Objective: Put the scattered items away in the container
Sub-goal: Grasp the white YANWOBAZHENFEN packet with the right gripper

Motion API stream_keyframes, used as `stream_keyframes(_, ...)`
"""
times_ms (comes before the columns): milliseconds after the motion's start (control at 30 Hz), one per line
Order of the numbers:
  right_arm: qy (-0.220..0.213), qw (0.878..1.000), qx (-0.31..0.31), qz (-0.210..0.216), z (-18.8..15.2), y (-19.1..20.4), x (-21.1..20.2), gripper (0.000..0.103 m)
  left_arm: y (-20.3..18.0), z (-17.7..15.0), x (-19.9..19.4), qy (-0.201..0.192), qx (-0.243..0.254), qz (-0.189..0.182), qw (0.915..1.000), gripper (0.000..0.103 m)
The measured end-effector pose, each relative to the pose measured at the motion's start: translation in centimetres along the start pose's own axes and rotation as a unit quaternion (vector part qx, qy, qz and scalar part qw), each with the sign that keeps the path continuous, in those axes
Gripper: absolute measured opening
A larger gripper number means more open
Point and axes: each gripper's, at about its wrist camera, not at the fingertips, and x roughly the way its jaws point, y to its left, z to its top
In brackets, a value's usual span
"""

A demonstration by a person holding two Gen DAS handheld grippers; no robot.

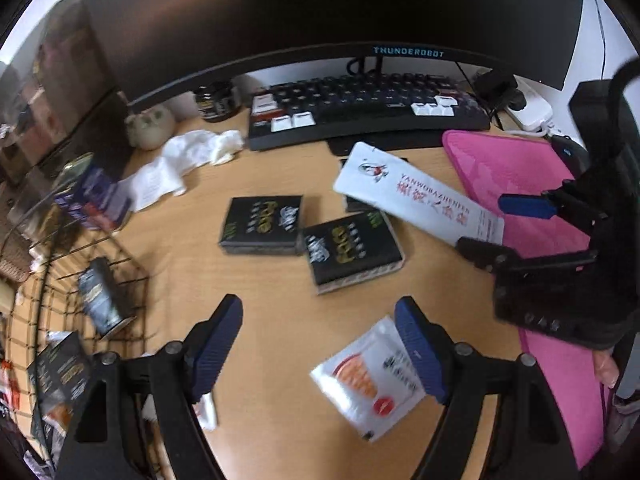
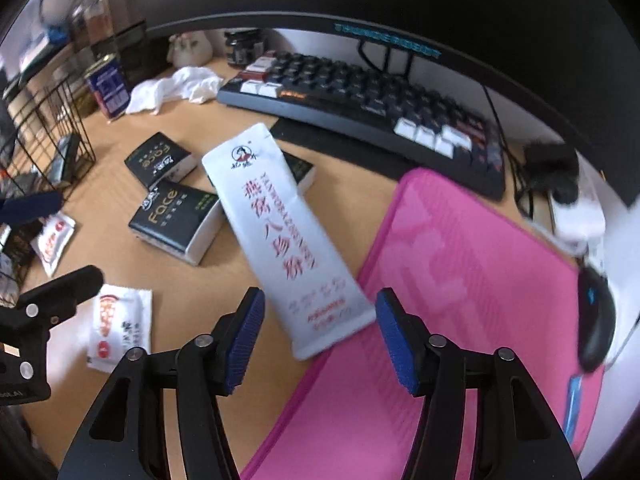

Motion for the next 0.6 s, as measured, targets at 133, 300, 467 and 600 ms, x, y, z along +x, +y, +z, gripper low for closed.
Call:
stream_keyframes(133,0.004,1.0,-0.012,0.026,0.7,0.1,1.1,0.063,0.2,0.7,1.5,0.008,-0.011,-0.017,0.9998,0.081)
stream_keyframes(300,-0.003,0.999,-0.028,0.023,1.8,0.5,2.0,0.067,0.8,0.6,2.7,0.02,-0.024,-0.041,0.9987,0.081)
stream_keyframes(467,-0.002,0.999,-0.023,0.024,2.4,0.6,2.5,0.065,1.5,0.5,3.0,0.02,-0.034,-0.045,0.9982,0.081)
stream_keyframes(600,0.001,1.0,-0.007,0.029,1.9,0.4,2.0,0.045,1.9,0.4,2.9,0.021,-0.045,-0.054,0.9973,0.081)
